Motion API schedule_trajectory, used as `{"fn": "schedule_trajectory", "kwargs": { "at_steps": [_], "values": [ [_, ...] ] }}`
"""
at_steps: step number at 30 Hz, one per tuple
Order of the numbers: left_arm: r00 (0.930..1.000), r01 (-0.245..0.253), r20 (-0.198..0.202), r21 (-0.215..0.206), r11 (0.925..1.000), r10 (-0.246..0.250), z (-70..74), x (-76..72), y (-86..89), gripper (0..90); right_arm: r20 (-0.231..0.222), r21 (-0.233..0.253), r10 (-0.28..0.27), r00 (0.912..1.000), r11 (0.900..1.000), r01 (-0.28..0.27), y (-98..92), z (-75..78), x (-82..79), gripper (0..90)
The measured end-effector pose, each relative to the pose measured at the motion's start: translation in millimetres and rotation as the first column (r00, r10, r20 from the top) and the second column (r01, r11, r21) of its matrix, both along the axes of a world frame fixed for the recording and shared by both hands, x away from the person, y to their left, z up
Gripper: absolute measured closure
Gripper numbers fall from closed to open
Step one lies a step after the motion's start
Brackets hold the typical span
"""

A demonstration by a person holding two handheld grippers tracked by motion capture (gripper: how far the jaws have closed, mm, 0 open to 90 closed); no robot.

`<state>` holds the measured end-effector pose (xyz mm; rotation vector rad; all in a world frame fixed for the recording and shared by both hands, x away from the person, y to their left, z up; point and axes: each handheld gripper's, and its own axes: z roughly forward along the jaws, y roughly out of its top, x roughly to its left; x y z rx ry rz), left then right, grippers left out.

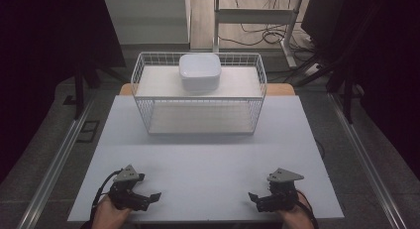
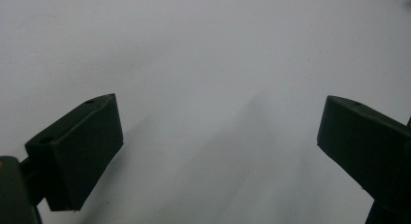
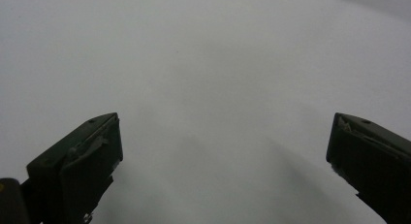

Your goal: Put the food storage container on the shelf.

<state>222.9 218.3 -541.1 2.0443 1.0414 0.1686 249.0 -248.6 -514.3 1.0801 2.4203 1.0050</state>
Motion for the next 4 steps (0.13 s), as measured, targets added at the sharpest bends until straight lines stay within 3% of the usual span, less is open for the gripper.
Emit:
{"fn": "schedule_trajectory", "kwargs": {
  "at_steps": [4],
  "values": [
    [1.0000,0.000,0.002,0.000,1.0000,0.000,0.1,0.4,-0.3,2.1,0.002,-0.006,0.000,1.0000,1.000,0.000,0.1,-0.4,0.2,0.0]
  ]
}}
